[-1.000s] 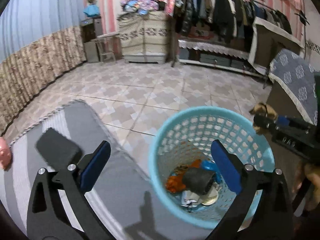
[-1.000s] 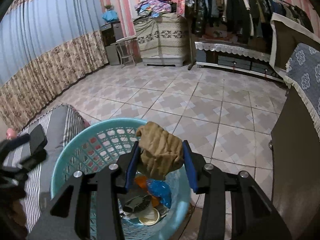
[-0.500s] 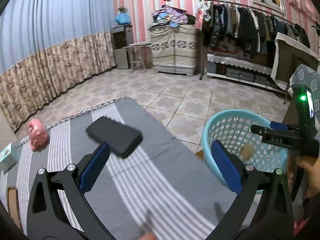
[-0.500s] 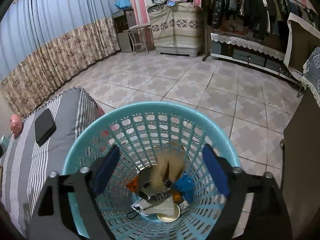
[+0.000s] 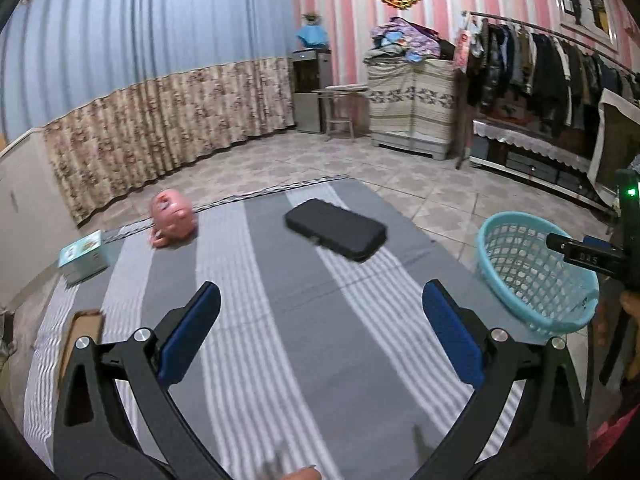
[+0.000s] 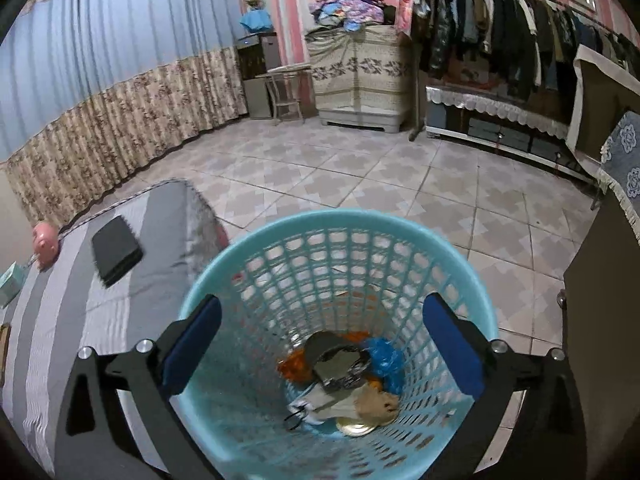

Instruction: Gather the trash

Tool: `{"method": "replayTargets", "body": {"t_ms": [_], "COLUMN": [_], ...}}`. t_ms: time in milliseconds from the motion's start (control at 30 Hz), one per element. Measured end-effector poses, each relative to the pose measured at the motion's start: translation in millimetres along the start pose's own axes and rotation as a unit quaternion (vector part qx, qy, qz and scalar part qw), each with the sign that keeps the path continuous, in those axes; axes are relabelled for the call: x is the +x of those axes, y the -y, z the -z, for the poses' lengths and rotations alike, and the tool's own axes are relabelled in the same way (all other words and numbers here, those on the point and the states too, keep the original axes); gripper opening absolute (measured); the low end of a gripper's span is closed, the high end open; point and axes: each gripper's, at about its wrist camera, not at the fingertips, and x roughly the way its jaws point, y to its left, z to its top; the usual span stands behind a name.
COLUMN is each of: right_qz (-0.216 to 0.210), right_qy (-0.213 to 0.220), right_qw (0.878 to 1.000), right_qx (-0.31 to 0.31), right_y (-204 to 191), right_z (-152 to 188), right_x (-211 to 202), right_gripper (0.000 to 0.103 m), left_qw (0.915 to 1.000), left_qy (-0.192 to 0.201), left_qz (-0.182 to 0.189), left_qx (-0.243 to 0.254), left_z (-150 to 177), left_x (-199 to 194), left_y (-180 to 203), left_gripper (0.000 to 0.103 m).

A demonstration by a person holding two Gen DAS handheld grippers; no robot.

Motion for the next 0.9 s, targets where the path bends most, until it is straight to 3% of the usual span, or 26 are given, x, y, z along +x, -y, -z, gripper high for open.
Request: {"method": "replayTargets", "body": {"t_ms": [400,900], "right_qz": [-0.071,-0.090], "right_qy": [0.037,0.068], "right_qw": [0.994,0.989], "right_qx": [-0.073,-0.098], "right_y": [-95.2,-160.3], "right_z": [47.4,97.5], "right_x": [-65.0,-139.3], "right_gripper": [0.098,0.098], "left_qw": [0.9994,0.9980], "left_qy": [0.008,0.048], "left_qz": [-0.032,-0.010], "left_qx": [-0.013,-0.041], "left_z": [54.1,77.2], "left_x": [-45.1,-90.9], "left_y": [-40.1,-67.4], "left_gripper": [0.098,0.098]}}
